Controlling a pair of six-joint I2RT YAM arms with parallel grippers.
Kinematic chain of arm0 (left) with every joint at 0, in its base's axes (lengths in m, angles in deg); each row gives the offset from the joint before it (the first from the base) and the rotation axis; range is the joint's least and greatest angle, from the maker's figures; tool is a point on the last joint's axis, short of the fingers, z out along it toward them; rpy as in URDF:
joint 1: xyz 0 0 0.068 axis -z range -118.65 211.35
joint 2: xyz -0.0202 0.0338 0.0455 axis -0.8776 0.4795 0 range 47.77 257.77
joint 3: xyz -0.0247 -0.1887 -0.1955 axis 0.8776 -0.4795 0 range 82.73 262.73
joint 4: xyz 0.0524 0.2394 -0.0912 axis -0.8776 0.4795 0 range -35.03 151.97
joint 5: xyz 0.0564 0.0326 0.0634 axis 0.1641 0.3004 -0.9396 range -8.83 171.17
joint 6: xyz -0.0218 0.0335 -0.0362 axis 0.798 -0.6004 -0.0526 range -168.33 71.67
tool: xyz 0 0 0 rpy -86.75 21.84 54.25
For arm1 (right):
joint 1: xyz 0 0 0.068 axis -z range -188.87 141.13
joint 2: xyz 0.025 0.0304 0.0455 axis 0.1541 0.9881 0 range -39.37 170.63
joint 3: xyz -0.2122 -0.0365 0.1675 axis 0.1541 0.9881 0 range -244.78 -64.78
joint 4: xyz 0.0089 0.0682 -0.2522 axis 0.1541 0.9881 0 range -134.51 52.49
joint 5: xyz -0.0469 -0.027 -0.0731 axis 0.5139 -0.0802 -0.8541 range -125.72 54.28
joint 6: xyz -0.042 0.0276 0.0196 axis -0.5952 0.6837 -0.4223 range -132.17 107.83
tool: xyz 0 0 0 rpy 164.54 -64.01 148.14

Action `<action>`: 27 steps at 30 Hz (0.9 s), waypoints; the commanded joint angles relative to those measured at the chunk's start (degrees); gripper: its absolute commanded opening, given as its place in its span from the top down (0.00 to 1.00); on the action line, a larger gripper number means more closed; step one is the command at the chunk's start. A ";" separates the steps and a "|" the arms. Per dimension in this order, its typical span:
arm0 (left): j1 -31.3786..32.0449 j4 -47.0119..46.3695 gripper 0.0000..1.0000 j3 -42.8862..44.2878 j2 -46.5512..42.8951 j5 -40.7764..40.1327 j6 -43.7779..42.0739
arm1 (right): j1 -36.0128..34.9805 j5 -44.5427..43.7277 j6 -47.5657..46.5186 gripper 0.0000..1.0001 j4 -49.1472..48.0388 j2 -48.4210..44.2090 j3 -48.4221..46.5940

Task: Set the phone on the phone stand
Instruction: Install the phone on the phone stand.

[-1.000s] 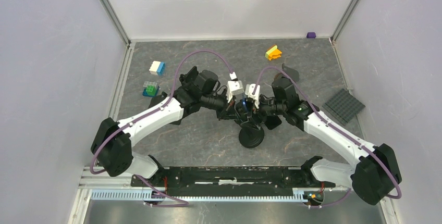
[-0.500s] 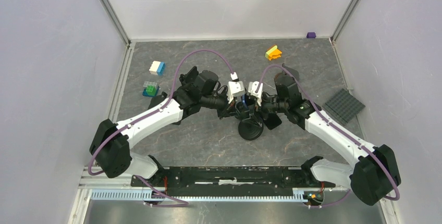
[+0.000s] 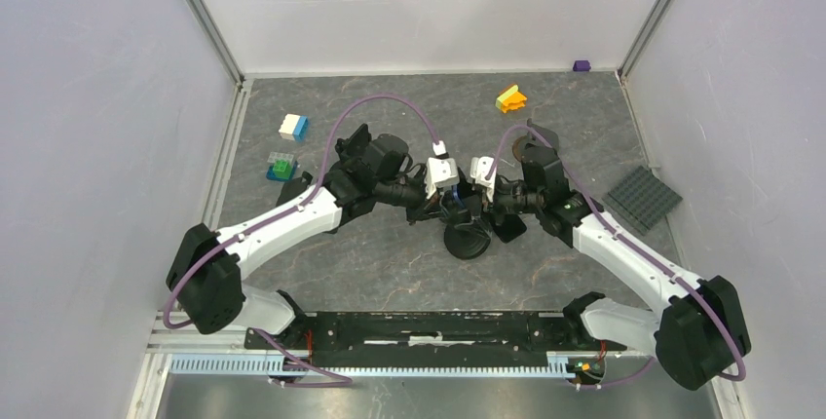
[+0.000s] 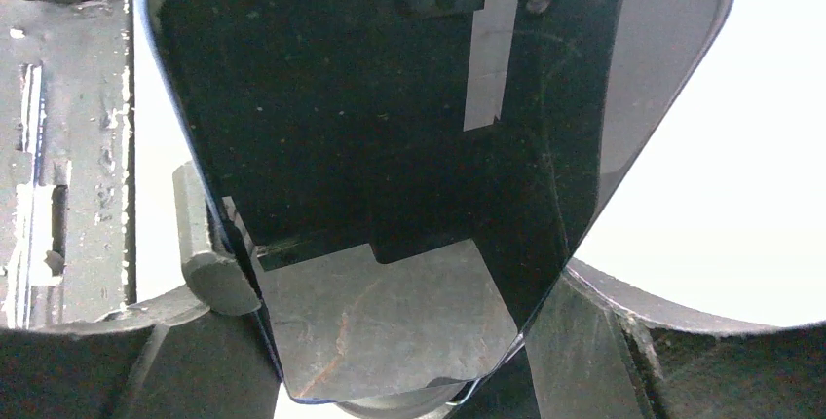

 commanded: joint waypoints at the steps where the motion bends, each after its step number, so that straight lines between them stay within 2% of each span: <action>1: 0.07 3.78 0.98 -2.02 0.38 2.86 -4.58 | 0.65 6.36 0.28 1.00 -9.71 -2.66 -1.09; 5: 0.06 4.26 0.98 -2.69 0.33 5.27 -6.20 | 0.67 2.10 4.77 1.00 -13.70 -2.50 -0.23; 13: -0.70 8.64 0.98 -1.10 0.80 3.65 -7.51 | 0.92 -6.47 3.68 1.00 -14.19 -2.61 -0.12; 18: -2.67 11.26 0.98 0.50 0.32 2.04 -7.51 | 2.56 -7.79 2.73 1.00 -12.98 -3.38 -0.86; 27: -3.44 16.13 0.98 0.74 -3.64 1.25 -12.67 | 4.19 -7.68 3.00 1.00 -10.88 -1.42 -2.38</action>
